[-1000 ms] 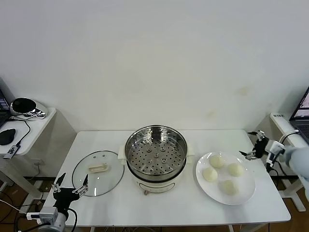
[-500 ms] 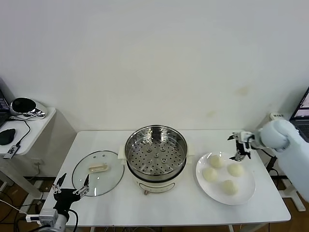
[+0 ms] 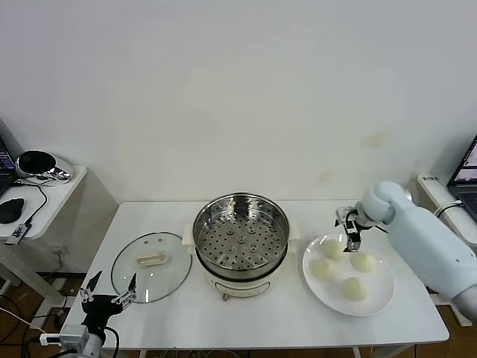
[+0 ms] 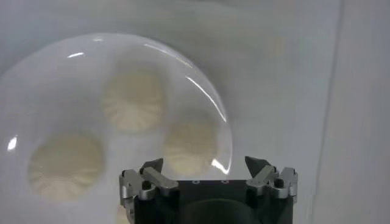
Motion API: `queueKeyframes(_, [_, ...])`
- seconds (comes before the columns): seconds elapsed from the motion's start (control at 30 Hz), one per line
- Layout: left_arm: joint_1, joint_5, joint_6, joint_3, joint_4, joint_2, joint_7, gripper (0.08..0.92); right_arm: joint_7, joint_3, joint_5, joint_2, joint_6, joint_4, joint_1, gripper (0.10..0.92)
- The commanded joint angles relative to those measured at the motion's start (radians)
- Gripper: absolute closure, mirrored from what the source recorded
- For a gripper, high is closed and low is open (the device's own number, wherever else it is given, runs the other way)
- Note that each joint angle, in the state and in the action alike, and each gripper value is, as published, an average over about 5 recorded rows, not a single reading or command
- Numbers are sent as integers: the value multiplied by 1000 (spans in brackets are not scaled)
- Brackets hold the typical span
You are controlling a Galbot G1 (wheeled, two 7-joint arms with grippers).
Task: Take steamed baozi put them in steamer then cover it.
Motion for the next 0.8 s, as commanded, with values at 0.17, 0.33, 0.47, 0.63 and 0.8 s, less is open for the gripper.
queueKeyframes(0.17, [3,12,-6,4,22,2,-5,177,7,-34,-45,57,32,-106,14,203])
queueKeyframes(0.33, [1,14,-7,7,29,2,-6,177,30,-21,-53,68,40,-131,-2,203])
queueKeyframes(0.47, [0,15,-7,7,33,4,-6,177,39,-12,-60,77,45,-151,-10,203])
queueKeyframes(0.63, [0,15,-8,8,37,4,-6,177,70,-7,-54,85,45,-169,-18,203])
queueKeyframes(0.8, [-2,17,-10,8,40,3,-5,177,104,-9,-35,94,38,-177,-16,203])
